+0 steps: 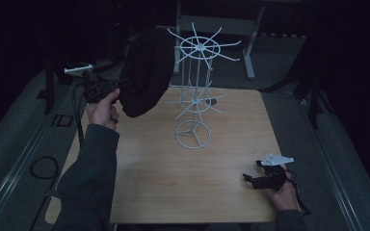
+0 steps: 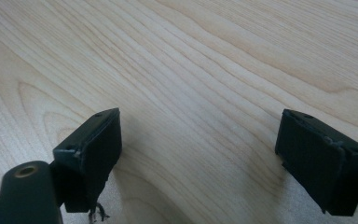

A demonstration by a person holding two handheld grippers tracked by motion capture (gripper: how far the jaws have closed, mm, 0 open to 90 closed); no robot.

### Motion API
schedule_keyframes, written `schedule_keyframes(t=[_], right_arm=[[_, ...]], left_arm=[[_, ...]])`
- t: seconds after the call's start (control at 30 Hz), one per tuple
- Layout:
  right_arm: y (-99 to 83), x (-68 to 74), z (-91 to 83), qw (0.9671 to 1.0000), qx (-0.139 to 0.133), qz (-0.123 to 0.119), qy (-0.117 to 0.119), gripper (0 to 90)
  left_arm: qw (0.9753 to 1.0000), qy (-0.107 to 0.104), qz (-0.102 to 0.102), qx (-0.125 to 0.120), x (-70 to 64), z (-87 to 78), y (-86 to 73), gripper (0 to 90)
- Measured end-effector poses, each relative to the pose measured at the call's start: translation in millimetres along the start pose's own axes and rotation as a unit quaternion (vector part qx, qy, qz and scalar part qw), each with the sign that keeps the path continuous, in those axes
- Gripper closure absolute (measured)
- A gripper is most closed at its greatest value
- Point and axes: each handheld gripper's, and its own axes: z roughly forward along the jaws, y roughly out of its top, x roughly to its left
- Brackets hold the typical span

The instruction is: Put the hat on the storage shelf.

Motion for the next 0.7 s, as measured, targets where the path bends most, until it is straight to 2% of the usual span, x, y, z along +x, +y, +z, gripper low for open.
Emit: schedule_keyframes(t=[0.33, 0.53, 0.7], right_arm=[[0.0, 0.1, -0.1, 1.0000, 0.000, 0.000, 0.000, 14.4], [0.0, 0.0, 0.0, 1.0000, 0.000, 0.000, 0.000, 14.3], [0.0, 0.1, 0.0, 1.0000, 0.000, 0.000, 0.000, 14.3]], left_arm=[[0.9990, 0.039, 0.022, 0.007, 2.0, 4.0, -4.3, 79.5], [0.9990, 0.033, 0.030, 0.006, 0.4, 4.2, -3.7, 74.9], [0.9991, 0.028, 0.031, 0.004, 1.4, 4.2, -3.2, 67.5]])
